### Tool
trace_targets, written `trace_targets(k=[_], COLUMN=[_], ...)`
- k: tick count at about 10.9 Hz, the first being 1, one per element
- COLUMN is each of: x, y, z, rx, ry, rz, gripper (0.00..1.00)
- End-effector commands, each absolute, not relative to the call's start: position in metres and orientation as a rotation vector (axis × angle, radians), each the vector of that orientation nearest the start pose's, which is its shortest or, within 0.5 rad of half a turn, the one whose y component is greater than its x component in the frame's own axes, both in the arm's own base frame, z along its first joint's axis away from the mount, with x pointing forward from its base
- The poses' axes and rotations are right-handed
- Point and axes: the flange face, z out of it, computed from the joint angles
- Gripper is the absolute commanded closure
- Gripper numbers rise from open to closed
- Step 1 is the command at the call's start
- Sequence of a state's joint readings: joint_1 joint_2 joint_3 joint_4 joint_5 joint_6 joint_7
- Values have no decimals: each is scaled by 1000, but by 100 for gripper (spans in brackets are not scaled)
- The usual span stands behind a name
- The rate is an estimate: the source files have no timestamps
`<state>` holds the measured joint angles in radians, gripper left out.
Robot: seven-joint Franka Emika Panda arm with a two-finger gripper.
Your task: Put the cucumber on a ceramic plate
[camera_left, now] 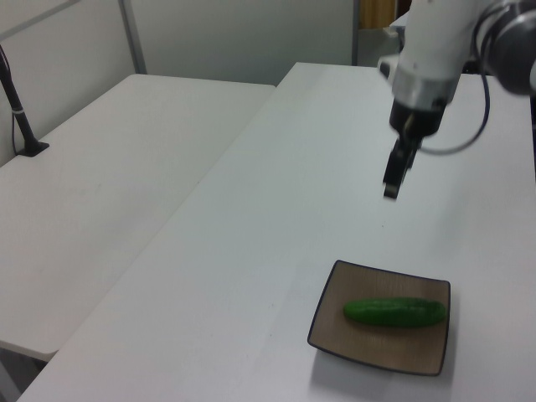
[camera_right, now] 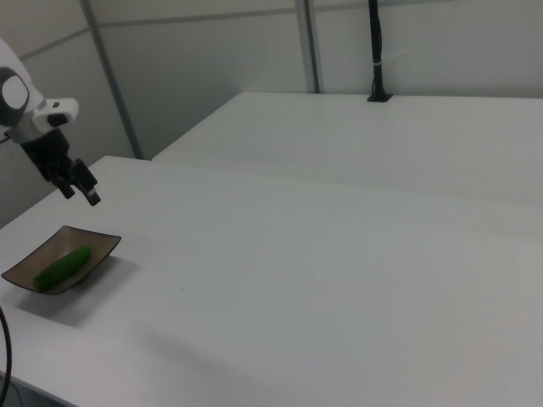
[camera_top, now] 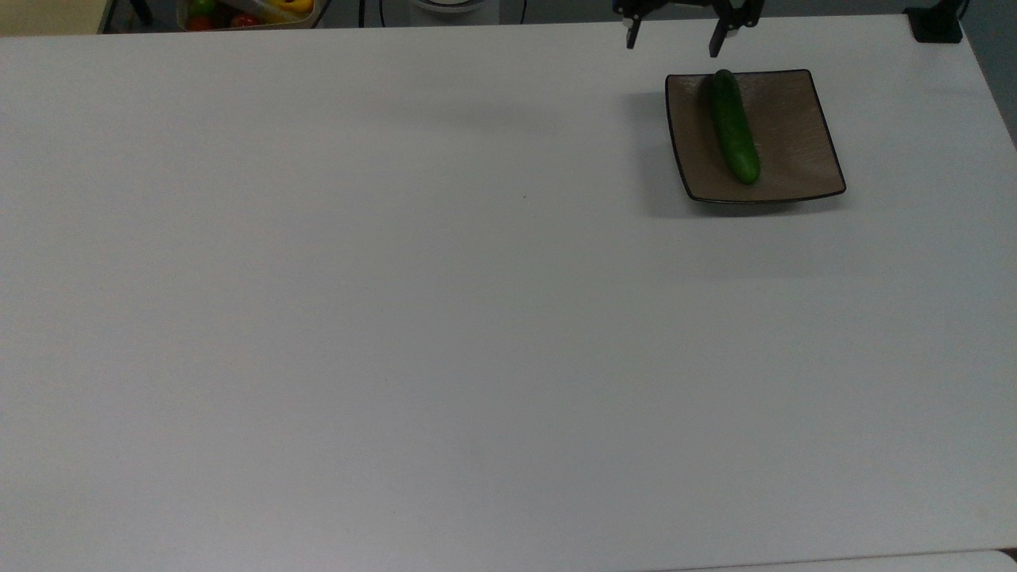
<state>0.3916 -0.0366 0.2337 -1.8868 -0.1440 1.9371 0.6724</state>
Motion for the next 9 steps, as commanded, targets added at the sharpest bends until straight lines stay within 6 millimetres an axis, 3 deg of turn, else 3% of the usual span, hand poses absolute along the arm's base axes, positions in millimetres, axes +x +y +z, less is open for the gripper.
trace_targets(k=[1,3,5,9], x=[477,498,506,524], y=[259,206,164,92], z=[572,593,606,604], rx=[-3167,-3124,-3120,-3134], ry=[224,270,226,-35], rz=[-181,-119,-120,-122], gripper=[0,0,0,0])
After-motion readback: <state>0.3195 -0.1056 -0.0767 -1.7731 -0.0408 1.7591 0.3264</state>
